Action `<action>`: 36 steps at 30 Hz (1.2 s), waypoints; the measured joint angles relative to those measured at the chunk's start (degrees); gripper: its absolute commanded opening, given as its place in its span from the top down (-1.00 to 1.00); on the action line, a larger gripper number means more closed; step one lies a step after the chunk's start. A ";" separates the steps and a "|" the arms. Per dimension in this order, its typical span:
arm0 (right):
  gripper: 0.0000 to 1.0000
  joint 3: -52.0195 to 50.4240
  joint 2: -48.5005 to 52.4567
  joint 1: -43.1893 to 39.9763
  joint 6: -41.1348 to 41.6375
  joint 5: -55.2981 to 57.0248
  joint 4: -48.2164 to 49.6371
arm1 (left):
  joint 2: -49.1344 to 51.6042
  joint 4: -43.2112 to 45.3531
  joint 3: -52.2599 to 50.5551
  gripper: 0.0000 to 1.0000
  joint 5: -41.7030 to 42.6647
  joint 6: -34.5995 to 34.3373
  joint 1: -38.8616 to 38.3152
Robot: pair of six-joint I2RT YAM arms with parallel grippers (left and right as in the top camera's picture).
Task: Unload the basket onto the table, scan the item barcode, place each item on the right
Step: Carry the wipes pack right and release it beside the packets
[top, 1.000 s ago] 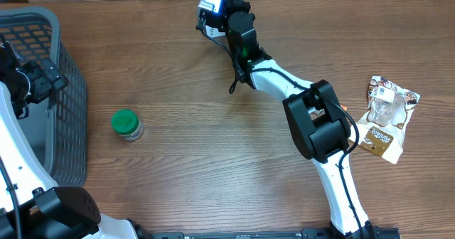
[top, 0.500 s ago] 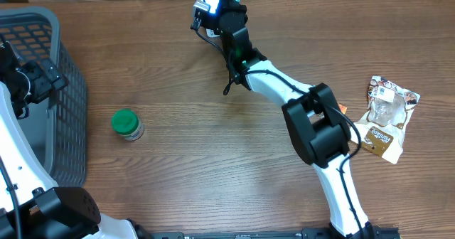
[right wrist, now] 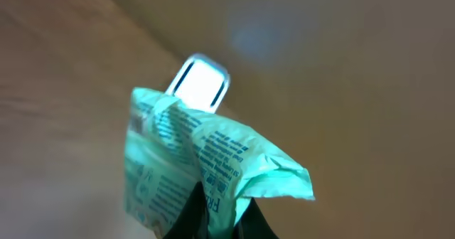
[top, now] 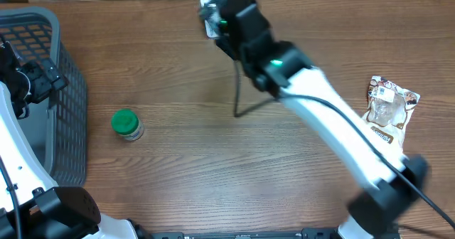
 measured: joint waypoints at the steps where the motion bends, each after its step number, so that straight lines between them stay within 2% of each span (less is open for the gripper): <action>1: 0.92 0.17 -2.34 -1.05 4.59 -1.99 -4.79 | 0.00 0.00 0.00 -1.00 0.02 0.00 0.00; 7: 0.92 0.52 -8.46 -12.04 19.91 -10.19 -28.26 | 0.00 0.02 0.00 -0.99 -0.02 0.00 0.00; 11: 0.92 -2.51 -8.37 -20.00 23.50 -12.28 -32.35 | 0.00 0.00 0.00 -1.00 -0.02 0.00 0.00; 21: 0.92 -18.86 -8.00 -38.60 26.01 -17.35 -22.14 | 0.00 -0.02 0.00 -0.99 0.00 0.00 0.00; 25: 0.92 -24.41 -7.91 -42.27 26.34 -18.93 -18.05 | 0.00 0.00 0.00 -0.99 0.00 0.00 0.00; 26: 0.88 -25.55 -7.91 -42.82 26.36 -19.10 -17.57 | 0.00 0.00 0.00 -0.99 0.00 0.00 0.00; 27: 0.76 -26.47 -7.89 -43.23 26.40 -19.19 -17.35 | 0.00 0.00 0.00 -0.99 0.00 0.00 0.00; 29: 0.36 -27.56 -7.85 -43.69 26.77 -19.54 -17.38 | 0.00 0.00 0.00 -0.99 0.00 0.00 0.00; 30: 0.31 -27.74 -7.80 -43.74 27.04 -19.69 -17.22 | 0.00 0.00 0.00 -0.99 0.00 0.00 0.00; 31: 0.39 -27.78 -7.80 -43.71 26.80 -19.93 -17.16 | 0.00 0.00 0.00 -0.99 0.00 0.00 0.00; 33: 0.42 -27.78 -7.80 -43.71 26.64 -20.13 -16.94 | 0.00 0.00 0.00 -0.99 0.00 0.00 0.00; 36: 0.30 -27.78 -7.80 -43.74 26.93 -20.22 -17.00 | 0.00 0.00 0.00 -1.00 0.00 0.00 0.00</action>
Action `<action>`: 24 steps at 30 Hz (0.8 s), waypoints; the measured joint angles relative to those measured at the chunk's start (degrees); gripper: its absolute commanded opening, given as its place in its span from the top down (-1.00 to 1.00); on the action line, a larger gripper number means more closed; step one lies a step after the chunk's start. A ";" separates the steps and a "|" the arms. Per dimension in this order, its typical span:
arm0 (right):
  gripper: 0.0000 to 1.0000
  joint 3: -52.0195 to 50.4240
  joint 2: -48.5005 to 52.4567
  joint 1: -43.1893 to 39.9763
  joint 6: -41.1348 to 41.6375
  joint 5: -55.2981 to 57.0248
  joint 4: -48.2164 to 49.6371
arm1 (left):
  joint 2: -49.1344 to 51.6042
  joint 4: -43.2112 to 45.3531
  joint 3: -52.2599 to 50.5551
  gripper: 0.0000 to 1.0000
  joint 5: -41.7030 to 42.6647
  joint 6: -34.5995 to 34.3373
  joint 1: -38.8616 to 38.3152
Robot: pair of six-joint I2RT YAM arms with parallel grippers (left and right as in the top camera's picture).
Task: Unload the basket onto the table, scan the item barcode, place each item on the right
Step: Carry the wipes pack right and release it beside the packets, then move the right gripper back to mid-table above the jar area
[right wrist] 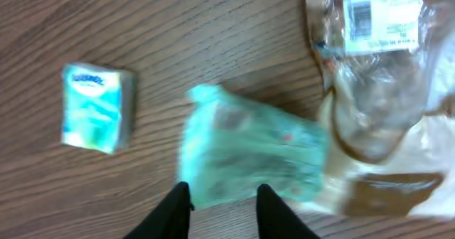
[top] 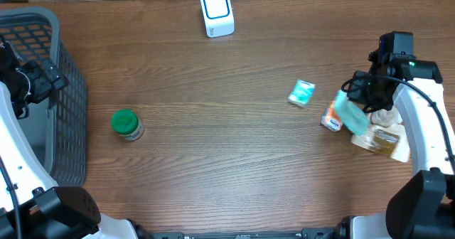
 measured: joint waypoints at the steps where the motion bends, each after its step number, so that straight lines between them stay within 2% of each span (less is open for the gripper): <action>1: 0.30 0.00 0.00 0.02 0.00 -0.02 0.04 | 0.00 0.00 0.00 -0.99 -0.02 0.00 0.00; 6: 0.29 0.00 0.00 0.04 -0.11 -0.48 0.02 | 0.00 0.00 0.00 -1.00 -0.02 0.00 0.00; 11: 0.27 0.02 0.00 1.66 -0.13 -6.40 0.74 | 0.00 0.00 0.00 -0.99 0.00 0.00 0.00; 13: -0.04 0.11 0.00 3.54 0.17 -10.27 2.03 | 0.00 0.00 0.00 -0.99 -0.02 0.00 0.00; 14: -0.32 0.11 0.00 5.03 0.17 -12.70 3.06 | 0.00 0.00 0.00 -0.99 0.00 0.00 0.00; 15: -0.50 0.13 0.00 6.29 0.35 -14.62 3.85 | 0.00 0.00 0.00 -0.99 0.00 0.00 0.00; 16: -0.83 0.13 0.00 7.89 0.00 -16.79 4.87 | 0.00 0.00 0.00 -0.99 0.00 0.00 0.00; 17: -1.00 0.13 0.00 9.77 0.22 -19.28 6.23 | 0.00 0.00 0.00 -0.99 0.00 0.00 0.00; 24: -1.00 0.55 0.00 23.26 0.44 -32.20 21.84 | 0.00 0.00 0.00 -0.99 -0.02 0.00 0.00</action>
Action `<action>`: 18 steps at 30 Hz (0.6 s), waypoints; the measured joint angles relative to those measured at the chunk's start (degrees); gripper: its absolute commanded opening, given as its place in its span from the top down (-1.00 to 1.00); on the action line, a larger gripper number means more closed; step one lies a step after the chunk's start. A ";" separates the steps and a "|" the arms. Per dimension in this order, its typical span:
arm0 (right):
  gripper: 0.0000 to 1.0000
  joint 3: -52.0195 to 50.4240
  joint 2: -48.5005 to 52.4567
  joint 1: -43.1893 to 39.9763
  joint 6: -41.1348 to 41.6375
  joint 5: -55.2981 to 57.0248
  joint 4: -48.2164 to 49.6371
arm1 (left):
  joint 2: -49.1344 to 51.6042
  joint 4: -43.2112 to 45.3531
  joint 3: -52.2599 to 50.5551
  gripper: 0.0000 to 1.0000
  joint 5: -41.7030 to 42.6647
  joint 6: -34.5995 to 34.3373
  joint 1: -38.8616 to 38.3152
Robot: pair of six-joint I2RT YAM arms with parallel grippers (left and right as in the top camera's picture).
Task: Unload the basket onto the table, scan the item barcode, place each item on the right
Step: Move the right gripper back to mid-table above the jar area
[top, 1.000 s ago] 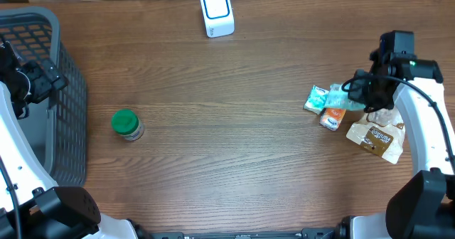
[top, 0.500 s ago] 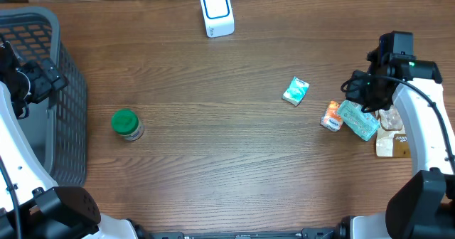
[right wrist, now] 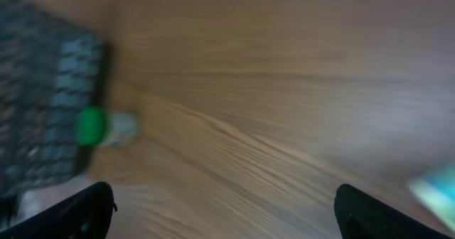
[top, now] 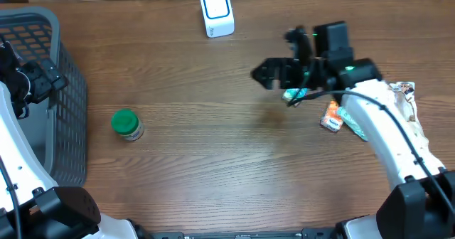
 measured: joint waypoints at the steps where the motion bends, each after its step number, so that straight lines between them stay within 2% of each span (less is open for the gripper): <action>1: -1.00 0.02 0.04 2.19 0.28 -0.15 1.51 | 0.00 0.00 0.00 -1.00 0.00 0.00 0.00; 3: -1.00 0.24 0.26 5.99 1.22 1.18 2.40 | 0.00 0.00 0.00 -1.00 0.00 0.00 0.00; 7: -1.00 0.28 1.33 11.65 6.34 11.17 -1.01 | 0.00 0.00 0.00 -1.00 0.02 0.00 0.00; 14: -1.00 0.26 4.13 12.11 16.22 22.84 0.28 | 0.00 0.00 0.00 -0.99 -0.07 0.20 0.00; 18: -1.00 0.26 6.64 12.07 18.58 24.81 1.11 | 0.00 0.17 0.00 -0.99 -2.54 3.96 -0.24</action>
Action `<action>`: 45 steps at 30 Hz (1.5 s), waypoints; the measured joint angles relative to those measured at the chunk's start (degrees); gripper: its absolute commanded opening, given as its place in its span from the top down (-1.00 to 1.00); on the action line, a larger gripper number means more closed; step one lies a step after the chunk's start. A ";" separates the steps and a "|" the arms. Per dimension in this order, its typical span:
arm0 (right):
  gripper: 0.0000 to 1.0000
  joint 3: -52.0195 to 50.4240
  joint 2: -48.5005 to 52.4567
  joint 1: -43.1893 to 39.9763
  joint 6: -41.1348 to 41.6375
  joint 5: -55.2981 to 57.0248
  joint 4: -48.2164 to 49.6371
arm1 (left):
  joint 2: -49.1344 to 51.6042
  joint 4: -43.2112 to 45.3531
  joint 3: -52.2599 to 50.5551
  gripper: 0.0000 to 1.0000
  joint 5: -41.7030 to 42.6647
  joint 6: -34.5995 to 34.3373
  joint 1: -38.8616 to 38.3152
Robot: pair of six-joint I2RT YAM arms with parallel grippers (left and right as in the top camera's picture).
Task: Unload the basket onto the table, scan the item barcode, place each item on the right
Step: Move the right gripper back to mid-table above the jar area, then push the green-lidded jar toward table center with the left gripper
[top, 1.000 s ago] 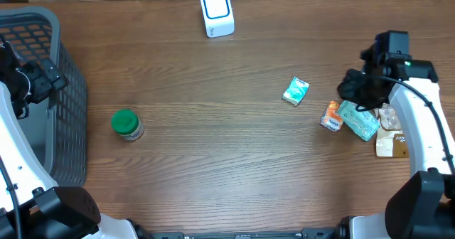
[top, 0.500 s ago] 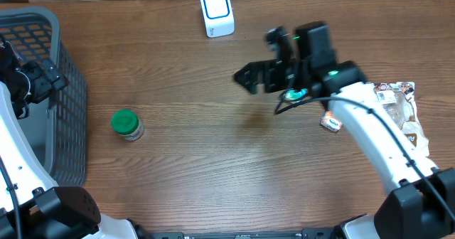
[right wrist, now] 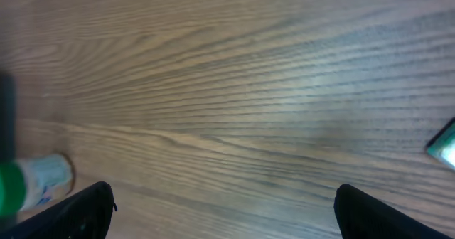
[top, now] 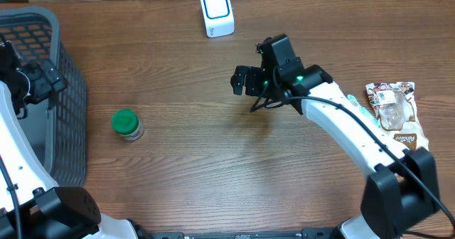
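Observation:
The white barcode scanner stands at the table's far edge. A small bottle with a green cap lies at the left; in the right wrist view the bottle shows at the lower left. My right gripper hovers over the middle of the table, open wide and empty, its fingers far apart. The corner of a small teal box shows at the right edge. My left arm hangs over the basket, and its jaws are not readable.
A dark mesh basket fills the left side. A clear snack bag lies at the far right. The right arm covers the items beside the bag in the overhead view.
My open right gripper has shifted a little to the left over the table's middle. The green-capped bottle now sits lower and closer in its view. The left arm is unchanged.
My right gripper first held a teal packet up at the scanner. It was then at the right by the snack bag, fingers parted over the packet. The packet stayed there, and the empty gripper was over the middle, now further left.

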 measured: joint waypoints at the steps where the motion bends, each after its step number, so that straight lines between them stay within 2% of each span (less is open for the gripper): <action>1: -1.00 0.00 0.70 0.02 0.37 0.22 0.00 | 0.00 0.04 0.00 -1.00 -0.96 0.87 -0.07; 15: -1.00 0.00 4.98 0.00 0.96 1.53 1.09 | 0.00 1.70 0.00 -0.99 -5.33 3.58 -0.13; 19: -1.00 0.00 4.98 0.00 0.59 1.62 1.25 | 0.00 7.50 -0.04 -1.00 -1.14 1.81 -0.09; 24: -1.00 0.00 4.98 0.00 0.52 1.62 1.16 | 0.00 10.49 -0.07 -1.00 6.29 -1.73 -0.09; 27: -1.00 0.00 4.98 0.00 0.37 1.62 1.09 | 0.00 10.88 -0.07 -1.00 11.54 -4.28 -0.09; 33: -1.00 0.00 4.98 0.00 -0.63 1.64 0.26 | 0.00 10.75 2.27 -1.00 22.36 -4.48 0.17; 40: -1.00 0.00 4.98 0.00 -1.01 1.62 0.02 | -2.75 8.26 13.29 -0.99 23.32 -4.46 -1.99; 45: -1.00 0.00 4.98 0.00 -1.01 1.64 0.02 | -7.89 2.19 15.21 -1.00 19.15 -4.46 -10.99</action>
